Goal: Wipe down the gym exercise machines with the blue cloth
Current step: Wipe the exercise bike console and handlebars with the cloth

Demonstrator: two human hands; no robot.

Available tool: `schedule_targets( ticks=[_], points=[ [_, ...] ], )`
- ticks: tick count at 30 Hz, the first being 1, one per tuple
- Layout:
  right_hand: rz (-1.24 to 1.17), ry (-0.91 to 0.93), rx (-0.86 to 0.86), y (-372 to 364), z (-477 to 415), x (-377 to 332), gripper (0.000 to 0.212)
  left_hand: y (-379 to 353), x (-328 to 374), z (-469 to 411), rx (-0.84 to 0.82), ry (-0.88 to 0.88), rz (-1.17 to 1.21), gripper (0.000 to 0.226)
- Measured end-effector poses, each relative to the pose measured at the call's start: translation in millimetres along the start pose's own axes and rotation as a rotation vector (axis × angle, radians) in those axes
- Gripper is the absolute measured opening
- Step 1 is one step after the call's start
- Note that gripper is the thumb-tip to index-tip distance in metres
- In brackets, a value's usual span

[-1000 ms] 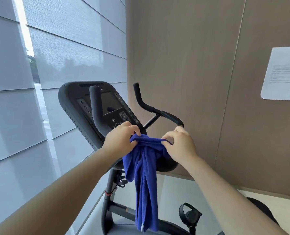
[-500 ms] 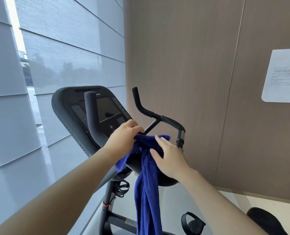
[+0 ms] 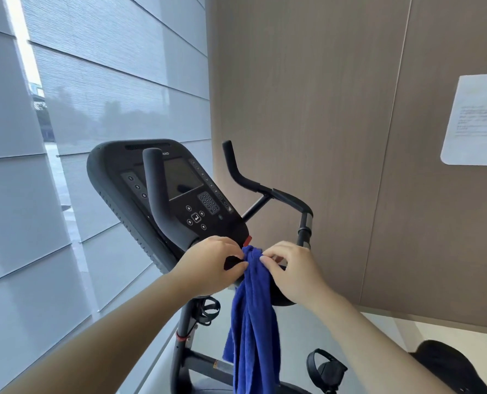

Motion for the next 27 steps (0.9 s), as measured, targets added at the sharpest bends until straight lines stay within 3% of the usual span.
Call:
schedule_targets(
  ticks=[5, 9, 12, 17, 19, 23, 27],
  points=[
    [-0.141, -0.028, 0.122, 3.3, 11.1, -2.3, 0.010, 1.3, 9.5, -0.6, 0.052, 0.089, 0.043, 0.056],
    [-0.232, -0.011, 0.101, 4.6, 20.4, -11.5, 0.012, 6.9, 16.1, 1.7, 0.091, 0.067, 0.099, 0.030],
    [-0.158, -0.079, 0.074, 6.5, 24.4, -9.4, 0.019, 13.8, 14.9, 7.9, 0.146, 0.057, 0.045, 0.016],
    [0.022, -0.138, -0.022, -8.8, 22.8, -19.0, 0.022, 24.2, 7.0, 21.9, 0.272, 0.107, 0.050, 0.013],
    [0.028, -0.130, 0.041, -6.7, 16.8, -26.9, 0.012, 29.7, -2.0, 25.0, 0.291, 0.160, 0.028, 0.014],
    [-0.046, -0.159, 0.200, 10.6, -1.6, -39.0, 0.018, 45.2, -15.6, 24.6, 0.340, 0.193, 0.042, 0.015],
    [-0.108, -0.212, 0.197, 13.7, -5.8, -48.2, 0.015, 55.6, -8.4, 18.3, 0.383, 0.148, 0.135, 0.011]
  ],
)
Point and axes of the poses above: each hand's wrist, its own z-axis away from the middle knuckle, its own y-axis out of the back of the hand, x = y × z, the point moved 4 cm from there along -z, towards the middle knuckle, and after that the axes turned 8 degrees about x, right-handed, at the moved point
